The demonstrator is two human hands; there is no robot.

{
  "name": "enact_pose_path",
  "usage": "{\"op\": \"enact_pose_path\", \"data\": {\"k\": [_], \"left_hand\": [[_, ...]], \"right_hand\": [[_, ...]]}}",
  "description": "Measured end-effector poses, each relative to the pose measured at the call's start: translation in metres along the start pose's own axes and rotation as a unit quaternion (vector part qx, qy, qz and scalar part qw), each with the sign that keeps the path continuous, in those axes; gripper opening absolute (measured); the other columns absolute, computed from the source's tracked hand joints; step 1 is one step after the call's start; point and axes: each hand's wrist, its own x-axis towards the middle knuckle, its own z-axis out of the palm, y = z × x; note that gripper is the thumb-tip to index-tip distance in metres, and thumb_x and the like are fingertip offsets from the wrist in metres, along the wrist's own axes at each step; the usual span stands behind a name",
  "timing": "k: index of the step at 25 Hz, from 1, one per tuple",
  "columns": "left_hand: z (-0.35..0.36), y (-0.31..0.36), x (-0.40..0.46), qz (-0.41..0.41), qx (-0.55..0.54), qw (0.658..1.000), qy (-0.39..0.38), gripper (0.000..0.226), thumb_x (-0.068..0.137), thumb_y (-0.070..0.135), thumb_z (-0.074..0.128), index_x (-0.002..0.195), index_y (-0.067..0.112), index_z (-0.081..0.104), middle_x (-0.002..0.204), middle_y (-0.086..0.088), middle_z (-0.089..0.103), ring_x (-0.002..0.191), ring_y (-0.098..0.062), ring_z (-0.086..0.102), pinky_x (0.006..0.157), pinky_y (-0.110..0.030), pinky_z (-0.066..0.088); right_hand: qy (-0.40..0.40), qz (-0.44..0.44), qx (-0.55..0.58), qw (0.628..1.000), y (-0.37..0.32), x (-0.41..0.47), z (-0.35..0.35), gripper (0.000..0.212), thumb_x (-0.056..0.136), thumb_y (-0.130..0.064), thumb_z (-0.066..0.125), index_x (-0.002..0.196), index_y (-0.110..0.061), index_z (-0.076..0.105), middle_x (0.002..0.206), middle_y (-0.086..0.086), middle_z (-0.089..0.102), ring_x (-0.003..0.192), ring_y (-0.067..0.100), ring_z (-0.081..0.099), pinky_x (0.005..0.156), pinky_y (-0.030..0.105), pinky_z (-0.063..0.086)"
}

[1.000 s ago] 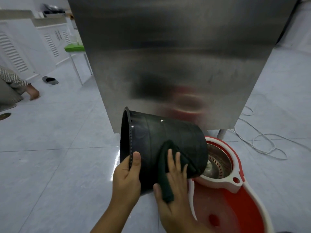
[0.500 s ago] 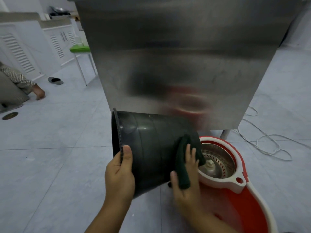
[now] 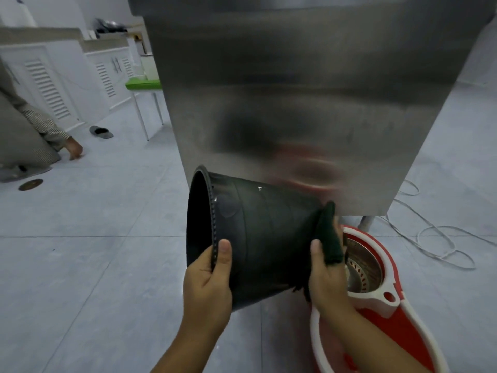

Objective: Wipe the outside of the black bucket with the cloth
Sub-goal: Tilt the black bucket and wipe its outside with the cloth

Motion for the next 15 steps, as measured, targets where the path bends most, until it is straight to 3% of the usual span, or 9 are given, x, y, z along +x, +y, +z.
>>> {"op": "enact_pose_path", "data": {"k": [2, 3, 5, 7, 9, 11, 13, 15], "left_hand": [[-0.003, 0.003, 0.000, 0.003, 0.005, 1.000, 0.003, 0.046, 0.075, 0.056, 0.040, 0.081, 0.019, 0.068, 0.080, 0.004, 0.072, 0.079, -0.013, 0.066, 0.053, -0.009, 0.051], [-0.005, 0.005, 0.002, 0.004, 0.003, 1.000, -0.001, 0.041, 0.075, 0.054, 0.043, 0.081, 0.021, 0.067, 0.084, 0.004, 0.072, 0.082, -0.013, 0.065, 0.053, -0.008, 0.051], [-0.010, 0.009, 0.004, 0.011, 0.005, 1.000, -0.021, 0.026, 0.072, 0.049, 0.051, 0.080, 0.028, 0.065, 0.082, 0.012, 0.072, 0.081, -0.008, 0.065, 0.054, -0.005, 0.050], [-0.016, 0.006, 0.003, 0.042, 0.025, 0.998, -0.049, 0.018, 0.068, 0.046, 0.060, 0.078, 0.032, 0.064, 0.072, 0.018, 0.073, 0.076, 0.001, 0.067, 0.054, -0.004, 0.049], [-0.022, 0.006, 0.002, 0.063, 0.056, 0.987, -0.136, 0.023, 0.067, 0.055, 0.069, 0.073, 0.033, 0.067, 0.072, 0.020, 0.073, 0.074, 0.004, 0.068, 0.056, -0.007, 0.050], [-0.026, 0.009, 0.004, 0.042, 0.052, 0.972, -0.226, 0.029, 0.063, 0.063, 0.068, 0.079, 0.039, 0.071, 0.082, 0.017, 0.074, 0.081, 0.000, 0.069, 0.063, -0.013, 0.053], [-0.026, 0.008, 0.010, -0.020, -0.023, 0.982, -0.188, 0.037, 0.065, 0.063, 0.067, 0.093, 0.040, 0.069, 0.096, 0.012, 0.075, 0.090, -0.010, 0.070, 0.076, -0.023, 0.055], [-0.025, 0.003, 0.013, -0.036, -0.027, 0.996, -0.076, 0.038, 0.065, 0.057, 0.064, 0.093, 0.032, 0.066, 0.096, 0.006, 0.073, 0.092, -0.014, 0.066, 0.082, -0.035, 0.052]], "right_hand": [[0.042, 0.179, 0.101, 0.978, -0.001, 0.017, -0.014, 0.059, 0.095, -0.058, 0.045, 0.142, -0.023, 0.044, 0.134, 0.004, 0.055, 0.132, 0.033, 0.046, 0.111, 0.051, 0.036], [0.050, 0.219, 0.157, 0.962, -0.001, 0.023, -0.020, 0.051, 0.097, -0.052, 0.047, 0.136, -0.018, 0.050, 0.129, 0.006, 0.059, 0.123, 0.034, 0.052, 0.109, 0.052, 0.039], [0.052, 0.254, 0.230, 0.938, -0.003, 0.027, -0.025, 0.039, 0.095, -0.046, 0.055, 0.122, -0.018, 0.060, 0.121, 0.007, 0.066, 0.112, 0.031, 0.059, 0.105, 0.055, 0.044], [0.050, 0.268, 0.301, 0.914, 0.002, 0.026, -0.027, 0.046, 0.089, -0.046, 0.062, 0.126, -0.019, 0.062, 0.123, 0.008, 0.068, 0.112, 0.032, 0.060, 0.104, 0.055, 0.045], [0.079, 0.275, 0.361, 0.888, 0.003, 0.025, -0.029, 0.054, 0.081, -0.044, 0.068, 0.129, -0.021, 0.061, 0.126, 0.009, 0.068, 0.115, 0.036, 0.060, 0.103, 0.057, 0.045], [0.098, 0.288, 0.399, 0.865, -0.001, 0.025, -0.034, 0.053, 0.075, -0.044, 0.071, 0.123, -0.022, 0.065, 0.122, 0.009, 0.071, 0.112, 0.039, 0.062, 0.099, 0.057, 0.047], [0.094, 0.300, 0.385, 0.868, -0.002, 0.023, -0.034, 0.049, 0.077, -0.044, 0.070, 0.119, -0.020, 0.067, 0.115, 0.010, 0.073, 0.106, 0.038, 0.064, 0.090, 0.052, 0.052], [0.084, 0.295, 0.368, 0.878, -0.002, 0.016, -0.028, 0.040, 0.084, -0.040, 0.068, 0.116, -0.017, 0.067, 0.109, 0.009, 0.072, 0.100, 0.035, 0.065, 0.075, 0.043, 0.054]]}}
